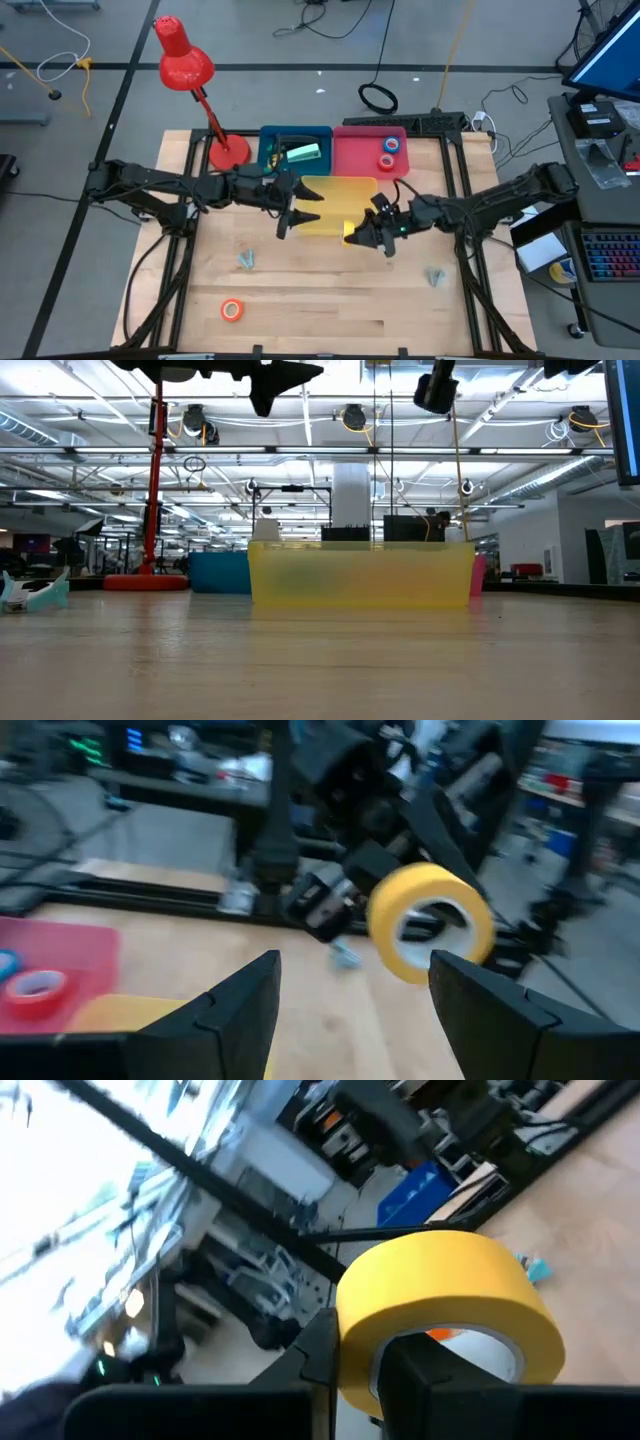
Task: Pick and place Stapler, Stapler remover, tape
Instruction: Put the yellow tape into the pink bin
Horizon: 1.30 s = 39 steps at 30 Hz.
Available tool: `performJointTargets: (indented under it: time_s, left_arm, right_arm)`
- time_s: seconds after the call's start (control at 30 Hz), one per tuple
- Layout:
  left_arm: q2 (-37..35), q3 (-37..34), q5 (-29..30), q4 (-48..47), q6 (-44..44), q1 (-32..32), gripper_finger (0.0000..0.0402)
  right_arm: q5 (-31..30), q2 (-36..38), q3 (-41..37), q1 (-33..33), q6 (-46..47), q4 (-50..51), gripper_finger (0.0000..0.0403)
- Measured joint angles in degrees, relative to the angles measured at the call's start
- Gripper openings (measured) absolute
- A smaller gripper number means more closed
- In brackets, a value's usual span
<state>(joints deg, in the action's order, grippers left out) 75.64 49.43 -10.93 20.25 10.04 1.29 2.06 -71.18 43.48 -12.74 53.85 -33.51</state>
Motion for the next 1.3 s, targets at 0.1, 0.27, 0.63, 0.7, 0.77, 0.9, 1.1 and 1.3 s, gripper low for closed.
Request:
performJointTargets:
  time_s: [0.1, 0.27, 0.63, 0.7, 0.77, 0.9, 1.1, 1.3]
  left_arm:
    - [0.0, 0.0, 3.7, 0.32, 0.08, -0.35, 0.0253]
    - [0.0, 0.0, 4.83, 1.19, 0.11, -0.36, 0.0253]
    - [0.0, 0.0, 13.28, 1.06, -1.98, -1.44, 0.0253]
    - [0.0, 0.0, 13.51, 1.04, -1.39, -1.44, 0.0253]
    - [0.0, 0.0, 13.57, 1.07, -0.95, -1.41, 0.0253]
    - [0.0, 0.0, 13.54, 1.02, 1.19, -1.41, 0.0253]
    - [0.09, 0.0, 13.55, 1.43, 2.47, -1.41, 0.0253]
    - [3.86, 0.29, 13.57, 3.9, 4.02, -1.37, 0.0253]
  right_arm:
    - [3.29, 0.0, 0.0, 2.41, -4.86, -0.1, 0.003]
    - [4.14, 0.0, 0.0, 6.22, -8.99, -0.13, 0.003]
    - [12.16, -4.53, 0.02, 10.67, -9.7, -12.04, 0.003]
    - [13.84, -5.12, 0.04, 11.49, -10.03, -14.59, 0.003]
    - [15.96, -5.38, 0.04, 12.17, -10.29, -16.26, 0.003]
    - [17.64, -5.33, 0.04, 13.12, -11.5, -15.6, 0.003]
    - [17.47, -6.35, 0.05, 13.93, -11.1, -13.77, 0.003]
    - [17.66, -9.86, 0.19, 13.9, -9.01, -17.59, 0.003]
